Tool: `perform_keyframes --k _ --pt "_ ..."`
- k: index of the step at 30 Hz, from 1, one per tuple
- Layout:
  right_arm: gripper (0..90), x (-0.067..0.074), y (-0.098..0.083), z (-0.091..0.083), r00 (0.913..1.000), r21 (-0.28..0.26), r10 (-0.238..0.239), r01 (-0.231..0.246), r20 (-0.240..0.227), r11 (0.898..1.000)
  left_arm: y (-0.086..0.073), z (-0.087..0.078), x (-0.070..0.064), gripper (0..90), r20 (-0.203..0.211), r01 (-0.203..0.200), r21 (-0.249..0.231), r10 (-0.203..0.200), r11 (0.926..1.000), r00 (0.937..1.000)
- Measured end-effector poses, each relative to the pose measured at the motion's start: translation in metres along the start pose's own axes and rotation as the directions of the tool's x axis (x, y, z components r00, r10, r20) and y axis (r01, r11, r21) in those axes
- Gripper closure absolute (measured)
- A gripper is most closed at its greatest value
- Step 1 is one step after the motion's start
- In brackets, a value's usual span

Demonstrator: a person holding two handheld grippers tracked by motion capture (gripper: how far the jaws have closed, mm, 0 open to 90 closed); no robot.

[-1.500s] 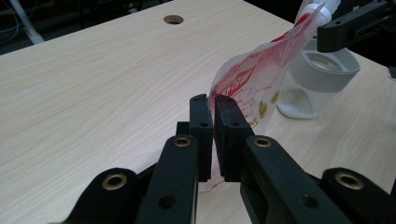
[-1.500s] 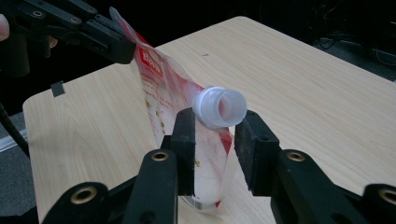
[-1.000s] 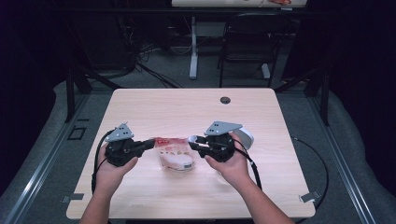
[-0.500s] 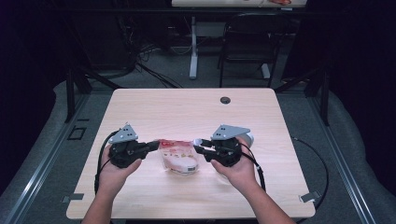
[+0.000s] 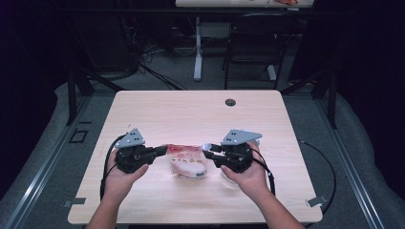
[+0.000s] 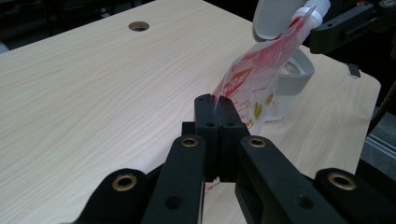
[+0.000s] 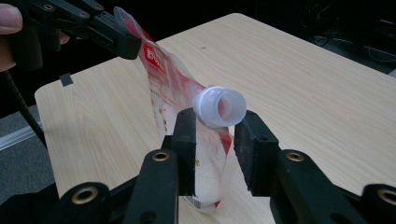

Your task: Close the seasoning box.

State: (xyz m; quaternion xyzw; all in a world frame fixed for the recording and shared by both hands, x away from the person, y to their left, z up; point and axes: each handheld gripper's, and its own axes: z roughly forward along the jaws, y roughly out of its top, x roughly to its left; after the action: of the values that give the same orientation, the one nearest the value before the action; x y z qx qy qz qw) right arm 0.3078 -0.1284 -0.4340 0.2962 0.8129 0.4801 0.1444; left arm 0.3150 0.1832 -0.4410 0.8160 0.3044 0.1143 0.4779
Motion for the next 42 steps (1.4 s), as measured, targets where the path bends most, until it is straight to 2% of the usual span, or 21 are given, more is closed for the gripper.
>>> perform_keyframes --k 23,42 --pt "70.2 -0.001 -0.009 -0.012 0.9999 -0.002 0.002 -0.002 0.013 1.000 0.002 0.008 -0.008 90.0 0.019 -0.023 0.006 0.023 0.9997 0.9996" --pt "68.8 -0.004 -0.013 -0.013 1.0000 0.018 -0.008 0.008 0.001 1.000 -0.001 0.011 -0.006 89.6 0.045 -0.011 -0.004 0.012 0.9999 0.9989"
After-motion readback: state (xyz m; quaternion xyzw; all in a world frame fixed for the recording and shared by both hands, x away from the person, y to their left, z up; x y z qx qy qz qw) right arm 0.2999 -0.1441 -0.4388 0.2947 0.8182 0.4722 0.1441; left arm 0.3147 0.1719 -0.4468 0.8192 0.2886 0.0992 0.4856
